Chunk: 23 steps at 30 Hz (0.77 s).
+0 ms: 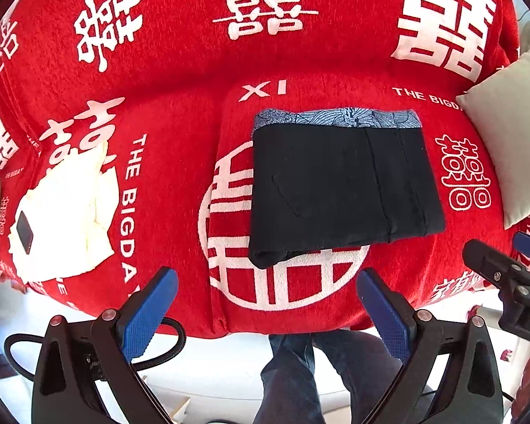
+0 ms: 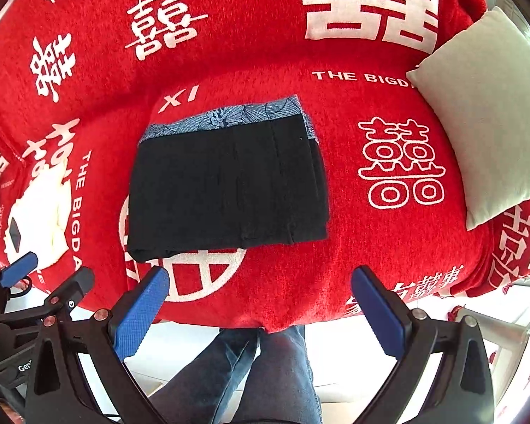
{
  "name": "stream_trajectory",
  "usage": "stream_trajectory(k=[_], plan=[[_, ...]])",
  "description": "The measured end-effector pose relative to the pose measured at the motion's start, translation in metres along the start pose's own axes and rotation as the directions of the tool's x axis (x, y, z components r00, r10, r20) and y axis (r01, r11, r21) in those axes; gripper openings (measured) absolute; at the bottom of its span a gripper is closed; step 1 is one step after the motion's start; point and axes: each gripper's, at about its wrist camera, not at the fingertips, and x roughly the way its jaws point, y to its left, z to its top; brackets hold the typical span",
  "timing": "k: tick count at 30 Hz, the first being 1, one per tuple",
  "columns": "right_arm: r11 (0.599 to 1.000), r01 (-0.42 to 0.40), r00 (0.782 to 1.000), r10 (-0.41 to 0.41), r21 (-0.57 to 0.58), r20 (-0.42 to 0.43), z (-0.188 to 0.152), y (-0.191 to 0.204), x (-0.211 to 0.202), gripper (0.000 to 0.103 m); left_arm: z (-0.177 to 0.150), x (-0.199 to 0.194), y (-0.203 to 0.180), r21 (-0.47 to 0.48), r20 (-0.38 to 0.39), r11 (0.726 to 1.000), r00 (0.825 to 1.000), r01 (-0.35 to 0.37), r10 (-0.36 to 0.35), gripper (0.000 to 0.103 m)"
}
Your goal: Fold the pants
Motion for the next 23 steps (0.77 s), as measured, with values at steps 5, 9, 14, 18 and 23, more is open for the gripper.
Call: stream_trajectory(k=[5,9,14,18,23], plan=[[0.998,0.005,1.0,-0.005,-0.055,0.0,0.006,-0.004,-0.001,0.103,0.003,-0.002,-0.009,-0.014,-0.007,1.0,1.0,-0.015,0.015,0.101],[0.998,-0.012,1.0,0.012,-0.07,-0.003,0.012,-0.007,-0.001,0.103,0.006,-0.003,-0.015,-0.03,-0.013,0.999,1.0,-0.028,0.028,0.101],[0.996,-0.022,1.0,0.022,-0.087,-0.006,0.02,-0.011,-0.002,0.103,0.011,-0.006,-0.02,-0.047,-0.013,0.998,0.999,-0.035,0.034,0.101],[0.996,-0.024,1.0,0.023,-0.091,-0.011,0.025,-0.016,0.0,0.103,0.014,-0.005,-0.023,-0.057,-0.009,0.998,0.999,-0.034,0.034,0.101],[0.995,-0.024,1.0,0.022,-0.093,-0.019,0.03,-0.021,0.004,0.103,0.018,0.001,-0.028,-0.066,-0.027,0.997,0.999,-0.043,0.041,0.101]])
